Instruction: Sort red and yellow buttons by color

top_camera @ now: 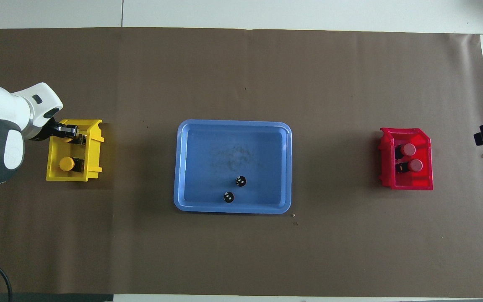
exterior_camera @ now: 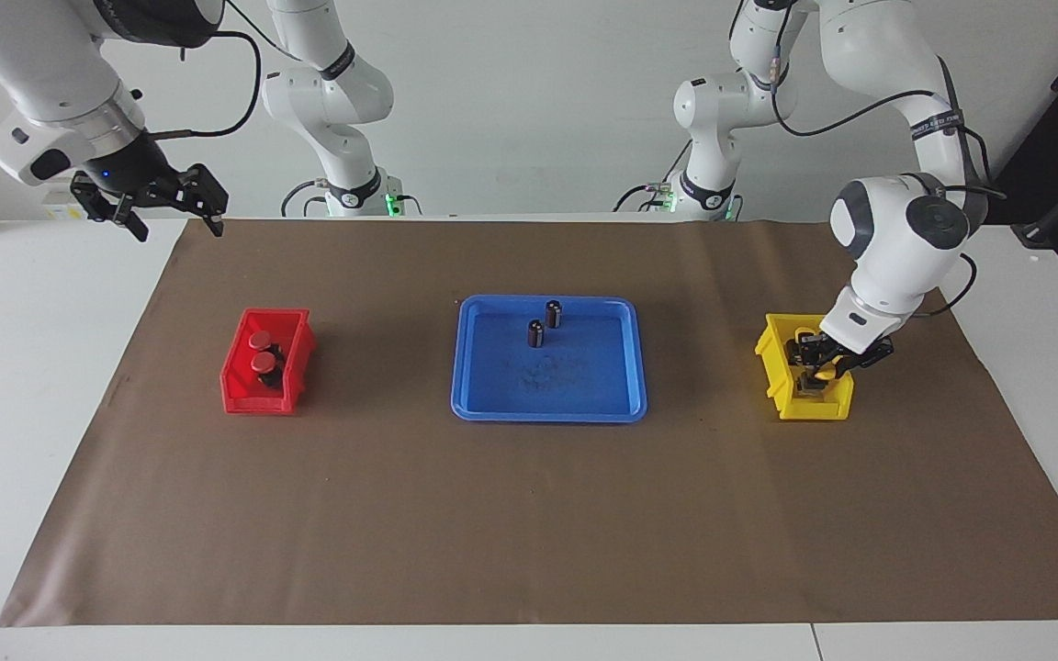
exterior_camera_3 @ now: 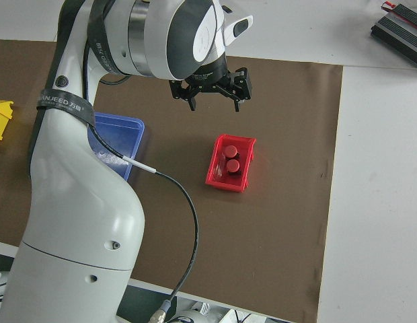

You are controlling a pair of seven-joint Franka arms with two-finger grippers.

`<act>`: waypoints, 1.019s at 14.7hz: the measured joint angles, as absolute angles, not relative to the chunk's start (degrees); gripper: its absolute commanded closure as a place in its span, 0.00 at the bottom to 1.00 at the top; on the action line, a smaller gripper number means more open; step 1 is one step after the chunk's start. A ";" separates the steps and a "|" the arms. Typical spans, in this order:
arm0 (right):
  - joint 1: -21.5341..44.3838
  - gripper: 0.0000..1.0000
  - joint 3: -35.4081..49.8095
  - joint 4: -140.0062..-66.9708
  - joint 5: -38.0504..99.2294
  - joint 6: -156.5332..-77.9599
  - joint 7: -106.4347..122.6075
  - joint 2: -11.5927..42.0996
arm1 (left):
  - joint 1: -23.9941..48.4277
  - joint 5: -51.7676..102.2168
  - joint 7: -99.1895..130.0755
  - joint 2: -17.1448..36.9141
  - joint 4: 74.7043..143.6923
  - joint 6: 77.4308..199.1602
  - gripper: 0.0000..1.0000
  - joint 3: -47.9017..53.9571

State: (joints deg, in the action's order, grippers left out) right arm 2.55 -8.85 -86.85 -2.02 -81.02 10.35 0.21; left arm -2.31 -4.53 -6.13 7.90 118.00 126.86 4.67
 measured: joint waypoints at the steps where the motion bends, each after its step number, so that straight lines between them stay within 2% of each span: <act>1: 2.44 0.00 -8.89 -86.85 -2.14 -81.02 10.26 0.21 | -2.31 -4.53 -6.14 8.01 118.18 127.07 0.51 4.67; 5: 1.24 0.00 -8.93 -86.85 -2.18 -81.02 10.19 0.09 | -2.31 -4.53 -6.14 8.04 117.23 126.79 0.48 4.67; 6: 1.19 0.00 -8.93 -86.85 -2.18 -81.02 10.19 0.07 | -2.31 -4.53 -6.14 8.02 116.10 125.57 0.37 4.68; 8: 1.19 0.00 -8.92 -86.85 -2.18 -81.02 10.19 0.04 | -2.31 -4.53 -6.15 7.94 111.59 119.61 0.00 4.69; 15: 1.10 0.00 -8.89 -86.85 -2.18 -81.01 10.19 0.02 | 0.24 -3.84 -6.24 6.81 90.40 97.26 0.00 5.90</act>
